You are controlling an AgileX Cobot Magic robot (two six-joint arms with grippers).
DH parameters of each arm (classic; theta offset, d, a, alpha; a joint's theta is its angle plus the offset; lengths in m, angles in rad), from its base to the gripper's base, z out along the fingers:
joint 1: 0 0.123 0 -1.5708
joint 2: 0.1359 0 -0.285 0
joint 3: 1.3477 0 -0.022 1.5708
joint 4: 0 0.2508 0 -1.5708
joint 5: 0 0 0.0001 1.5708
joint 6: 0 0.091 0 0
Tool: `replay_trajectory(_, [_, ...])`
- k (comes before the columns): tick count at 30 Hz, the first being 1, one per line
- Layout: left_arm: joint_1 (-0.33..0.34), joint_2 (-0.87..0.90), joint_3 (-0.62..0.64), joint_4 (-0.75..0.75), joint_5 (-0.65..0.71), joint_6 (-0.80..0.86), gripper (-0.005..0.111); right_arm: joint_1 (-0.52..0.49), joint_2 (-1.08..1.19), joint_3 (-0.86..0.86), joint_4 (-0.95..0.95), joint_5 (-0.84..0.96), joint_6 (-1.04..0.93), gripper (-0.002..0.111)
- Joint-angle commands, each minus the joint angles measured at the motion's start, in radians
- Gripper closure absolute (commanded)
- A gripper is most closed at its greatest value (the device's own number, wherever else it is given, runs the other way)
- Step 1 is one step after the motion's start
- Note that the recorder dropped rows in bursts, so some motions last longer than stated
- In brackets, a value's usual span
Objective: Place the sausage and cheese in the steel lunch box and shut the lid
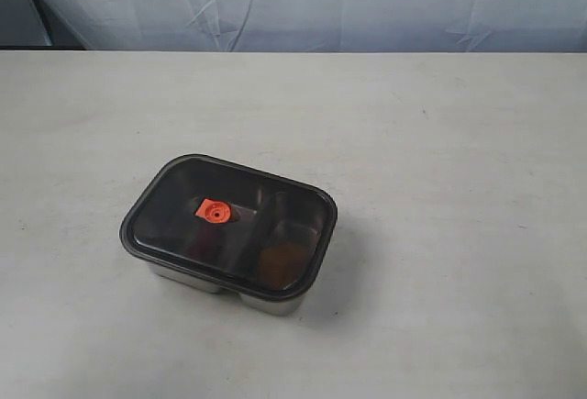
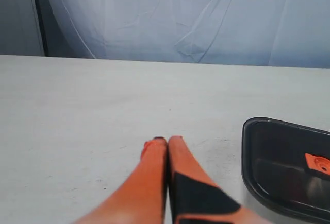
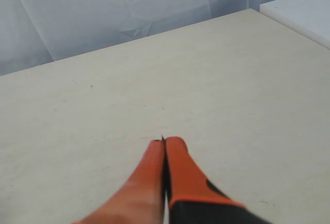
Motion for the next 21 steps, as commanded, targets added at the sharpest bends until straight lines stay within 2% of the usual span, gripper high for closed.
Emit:
replay_trajectory(1, [0.017,-0.006,0.004,0.016,-0.016,0.002,0.106,-0.006,-0.007,0.005,0.000,-0.011,-0.001,0.108])
replay_trajectory(21, [0.017,-0.006,0.004,0.050,-0.012,0.002,0.106,-0.006,-0.007,0.005,0.002,-0.013,-0.001,0.108])
